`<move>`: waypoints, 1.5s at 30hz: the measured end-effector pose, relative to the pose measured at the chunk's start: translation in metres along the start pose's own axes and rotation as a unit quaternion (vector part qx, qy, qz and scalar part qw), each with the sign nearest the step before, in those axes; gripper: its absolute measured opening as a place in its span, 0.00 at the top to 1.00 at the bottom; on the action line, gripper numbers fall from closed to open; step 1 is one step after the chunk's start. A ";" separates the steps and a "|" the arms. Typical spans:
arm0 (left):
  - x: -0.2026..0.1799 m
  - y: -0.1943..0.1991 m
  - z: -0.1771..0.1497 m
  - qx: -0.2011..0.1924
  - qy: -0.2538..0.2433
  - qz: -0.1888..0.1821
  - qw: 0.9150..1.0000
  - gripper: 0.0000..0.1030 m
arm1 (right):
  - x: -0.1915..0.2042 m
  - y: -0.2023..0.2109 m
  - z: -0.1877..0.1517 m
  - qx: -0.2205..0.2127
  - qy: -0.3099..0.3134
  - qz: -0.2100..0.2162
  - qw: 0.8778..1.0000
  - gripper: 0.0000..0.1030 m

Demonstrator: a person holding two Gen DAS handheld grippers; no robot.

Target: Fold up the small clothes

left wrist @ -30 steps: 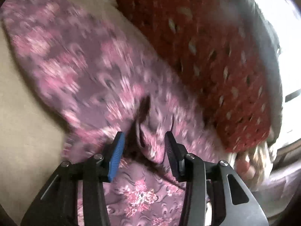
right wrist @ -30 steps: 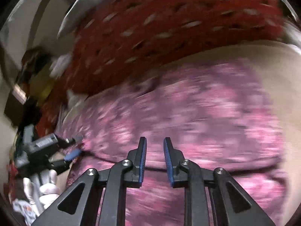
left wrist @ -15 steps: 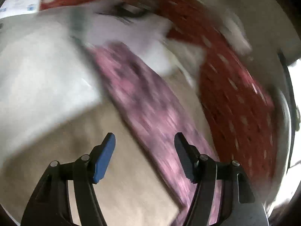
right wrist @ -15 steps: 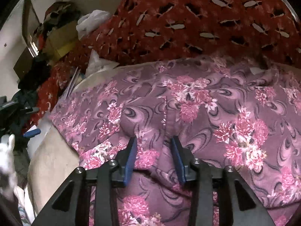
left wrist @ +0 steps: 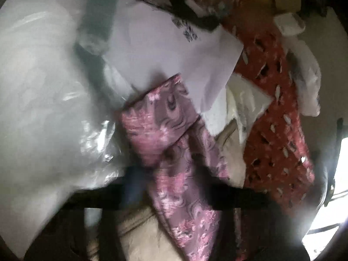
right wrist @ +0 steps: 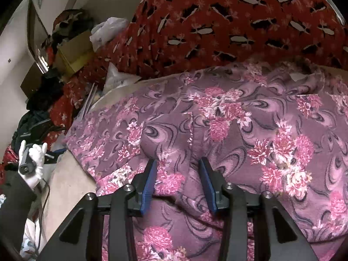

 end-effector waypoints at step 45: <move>-0.123 -0.099 -0.399 0.269 -0.163 -0.030 0.949 0.92 | -0.187 0.073 -0.026 -0.023 0.013 -0.187 0.982 0.21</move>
Point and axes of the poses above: each gripper's, at about its wrist camera, not at the fingertips, and y roughly against the way its jaws point, x to its left, z to its top, the point moved 6 cm from there along -y, roughly the way its jaws point, and after that the axes turned 15 degrees about -z, right-handed, at the moved point
